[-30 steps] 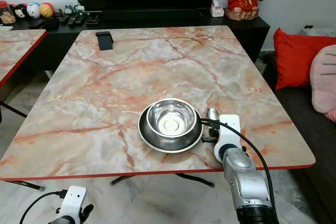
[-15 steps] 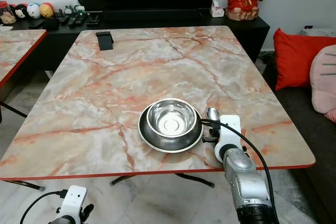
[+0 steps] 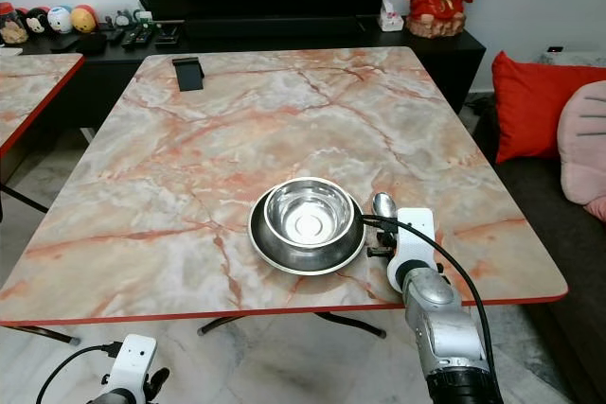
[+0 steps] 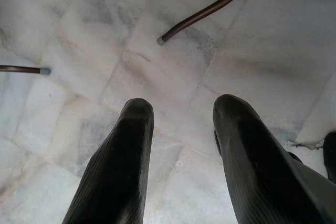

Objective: Setting the table

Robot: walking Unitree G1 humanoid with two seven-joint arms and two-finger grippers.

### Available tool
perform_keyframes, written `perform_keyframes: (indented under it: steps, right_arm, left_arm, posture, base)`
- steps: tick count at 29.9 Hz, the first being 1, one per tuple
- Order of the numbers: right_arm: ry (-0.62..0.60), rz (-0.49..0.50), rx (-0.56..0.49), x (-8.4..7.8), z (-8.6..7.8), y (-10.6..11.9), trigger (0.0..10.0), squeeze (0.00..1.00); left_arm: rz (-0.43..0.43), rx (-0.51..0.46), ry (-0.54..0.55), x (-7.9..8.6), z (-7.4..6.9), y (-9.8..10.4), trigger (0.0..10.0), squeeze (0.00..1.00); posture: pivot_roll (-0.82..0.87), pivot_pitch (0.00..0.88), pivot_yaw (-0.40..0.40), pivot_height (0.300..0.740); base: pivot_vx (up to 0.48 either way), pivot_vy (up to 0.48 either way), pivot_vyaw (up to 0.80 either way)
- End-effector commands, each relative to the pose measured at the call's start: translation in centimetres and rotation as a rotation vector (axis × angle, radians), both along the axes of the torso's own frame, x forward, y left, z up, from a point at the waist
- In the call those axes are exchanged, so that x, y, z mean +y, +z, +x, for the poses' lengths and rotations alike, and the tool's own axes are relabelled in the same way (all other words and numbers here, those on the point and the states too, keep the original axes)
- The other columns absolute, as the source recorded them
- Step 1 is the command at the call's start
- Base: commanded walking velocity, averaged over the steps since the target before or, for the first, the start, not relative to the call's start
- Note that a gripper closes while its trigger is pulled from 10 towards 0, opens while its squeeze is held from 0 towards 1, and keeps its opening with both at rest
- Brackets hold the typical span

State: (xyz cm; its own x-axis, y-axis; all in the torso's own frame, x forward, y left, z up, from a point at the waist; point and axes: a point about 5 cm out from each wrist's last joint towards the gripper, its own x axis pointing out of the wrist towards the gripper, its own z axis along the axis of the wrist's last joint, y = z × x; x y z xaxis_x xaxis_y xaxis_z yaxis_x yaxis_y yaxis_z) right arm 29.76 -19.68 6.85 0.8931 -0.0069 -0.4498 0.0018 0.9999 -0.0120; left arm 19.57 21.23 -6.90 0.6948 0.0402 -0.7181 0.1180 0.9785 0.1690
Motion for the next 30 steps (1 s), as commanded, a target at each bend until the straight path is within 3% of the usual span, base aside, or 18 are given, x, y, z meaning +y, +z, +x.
perform_keyframes:
  steps: [1, 30]
  right_arm:
    - [-0.01, -0.012, 0.031, -0.26, -0.1, -0.53, 10.0, 0.0]
    - [0.013, 0.025, 0.059, 0.69, -0.24, -0.86, 10.0, 0.0]
  left_arm:
    - [0.011, 0.005, -0.016, 0.13, -0.11, -0.03, 10.0, 0.0]
    - [0.016, 0.019, -0.017, 0.11, -0.25, -0.15, 10.0, 0.0]
  posture:
    - [-0.02, 0.0, 0.03, 0.74]
    - [-0.02, 0.0, 0.03, 0.74]
  base:
    - [0.0, 0.0, 0.0]
    - [0.0, 0.0, 0.0]
